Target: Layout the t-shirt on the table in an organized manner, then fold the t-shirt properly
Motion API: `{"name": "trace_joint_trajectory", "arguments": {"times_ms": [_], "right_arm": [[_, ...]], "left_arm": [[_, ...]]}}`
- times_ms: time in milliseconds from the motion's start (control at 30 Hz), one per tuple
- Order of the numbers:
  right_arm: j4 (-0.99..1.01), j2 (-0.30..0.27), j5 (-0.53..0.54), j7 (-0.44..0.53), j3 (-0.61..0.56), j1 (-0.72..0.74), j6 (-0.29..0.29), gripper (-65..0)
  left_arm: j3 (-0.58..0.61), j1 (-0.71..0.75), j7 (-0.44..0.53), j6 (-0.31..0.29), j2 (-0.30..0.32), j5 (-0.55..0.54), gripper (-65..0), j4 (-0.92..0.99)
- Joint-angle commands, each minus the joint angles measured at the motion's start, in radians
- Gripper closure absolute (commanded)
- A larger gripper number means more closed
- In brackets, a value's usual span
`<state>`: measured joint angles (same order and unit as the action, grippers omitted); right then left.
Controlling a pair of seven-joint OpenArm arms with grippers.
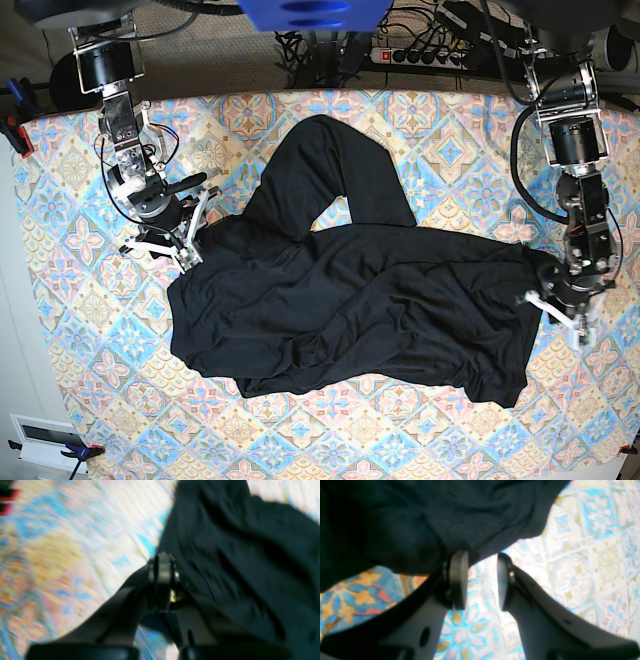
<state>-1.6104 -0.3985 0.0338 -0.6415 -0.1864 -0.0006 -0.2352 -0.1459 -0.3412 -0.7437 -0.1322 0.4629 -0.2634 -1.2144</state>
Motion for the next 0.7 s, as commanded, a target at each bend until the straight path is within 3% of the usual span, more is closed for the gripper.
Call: {"name": "trace_joint_trajectory", "arguments": {"times_ms": [0,133,300,667], "right_arm": [[-0.012,-0.007,0.004,0.018,0.008,0.017,0.003,-18.8],[-0.014,-0.007,0.004,0.018,0.008,0.017,0.003,-18.8],[-0.018,-0.007,0.004,0.018,0.008,0.018,0.003,-18.8],[-0.021,-0.007,0.004,0.018,0.008,0.017,0.003,-18.8]], "left_arm": [[0.010,-0.020,0.002,-0.004,0.012,-0.006,-6.0,-0.015],[0.032,-0.012,0.014,-0.002,0.006,-0.012,-18.0,-0.012],[0.029,-0.032,0.046,-0.002,-0.054,-0.009,-29.5,0.095],[0.082,-0.137,0.244,-0.002,-0.180,-0.006,-29.9,0.390]]}}
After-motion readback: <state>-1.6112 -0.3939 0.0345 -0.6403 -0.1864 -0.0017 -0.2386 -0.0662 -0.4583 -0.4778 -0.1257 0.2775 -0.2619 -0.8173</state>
